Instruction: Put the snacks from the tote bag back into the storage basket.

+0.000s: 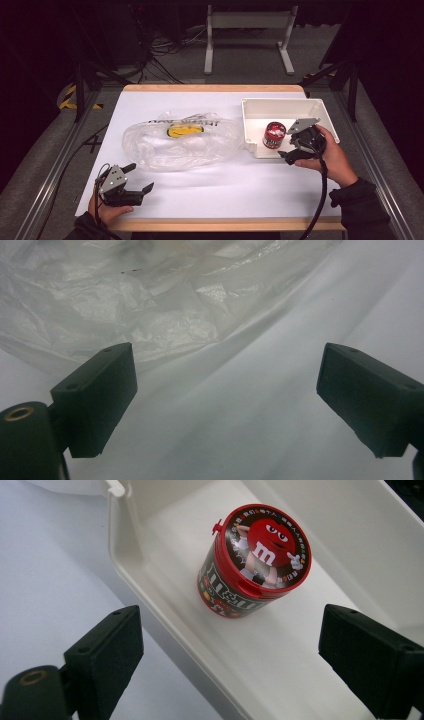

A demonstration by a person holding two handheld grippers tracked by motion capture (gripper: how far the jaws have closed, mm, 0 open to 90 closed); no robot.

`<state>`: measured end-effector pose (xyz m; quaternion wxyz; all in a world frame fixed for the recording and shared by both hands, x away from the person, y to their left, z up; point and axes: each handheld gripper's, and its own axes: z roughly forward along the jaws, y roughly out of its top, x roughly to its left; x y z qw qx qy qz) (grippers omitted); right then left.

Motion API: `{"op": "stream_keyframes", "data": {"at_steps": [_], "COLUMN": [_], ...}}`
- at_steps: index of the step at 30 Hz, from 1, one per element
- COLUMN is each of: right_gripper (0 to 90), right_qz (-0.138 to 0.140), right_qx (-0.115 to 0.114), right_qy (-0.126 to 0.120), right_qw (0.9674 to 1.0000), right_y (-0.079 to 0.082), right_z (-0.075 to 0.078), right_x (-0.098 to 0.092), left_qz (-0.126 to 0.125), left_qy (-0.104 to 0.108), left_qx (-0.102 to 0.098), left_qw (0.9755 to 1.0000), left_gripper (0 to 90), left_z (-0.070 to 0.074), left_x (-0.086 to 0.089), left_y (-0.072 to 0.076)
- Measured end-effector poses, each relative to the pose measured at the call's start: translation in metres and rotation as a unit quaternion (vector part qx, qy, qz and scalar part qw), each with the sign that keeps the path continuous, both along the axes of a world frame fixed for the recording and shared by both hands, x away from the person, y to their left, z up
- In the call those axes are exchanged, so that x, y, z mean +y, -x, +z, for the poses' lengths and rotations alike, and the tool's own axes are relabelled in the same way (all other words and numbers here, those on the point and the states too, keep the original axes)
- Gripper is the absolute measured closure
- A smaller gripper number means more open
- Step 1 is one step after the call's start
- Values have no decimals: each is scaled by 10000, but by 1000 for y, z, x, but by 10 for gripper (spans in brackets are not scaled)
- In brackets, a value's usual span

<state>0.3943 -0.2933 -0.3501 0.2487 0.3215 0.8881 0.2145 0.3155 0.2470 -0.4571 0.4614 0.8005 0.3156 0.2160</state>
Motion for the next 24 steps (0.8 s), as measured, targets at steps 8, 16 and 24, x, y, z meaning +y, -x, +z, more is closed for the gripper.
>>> {"op": "stream_keyframes", "data": {"at_steps": [8,16,24], "right_gripper": [82,82,91], "right_qz": [-81,-255,-298], "right_qx": [-272,-629,-1037], "right_qy": [-290,-646,-987], "right_qw": [9992,9956,9892], "right_y": [12,23,37], "right_z": [-13,-24,-39], "right_x": [-8,-16,-26], "left_qz": [-5,-12,1], "left_qy": [-7,6,-5], "left_qx": [-1,-2,-12], "left_qw": [10000,10000,10000], "left_gripper": [102,102,102], "left_z": [0,0,0], "left_x": [0,0,0], "left_y": [0,0,0]}}
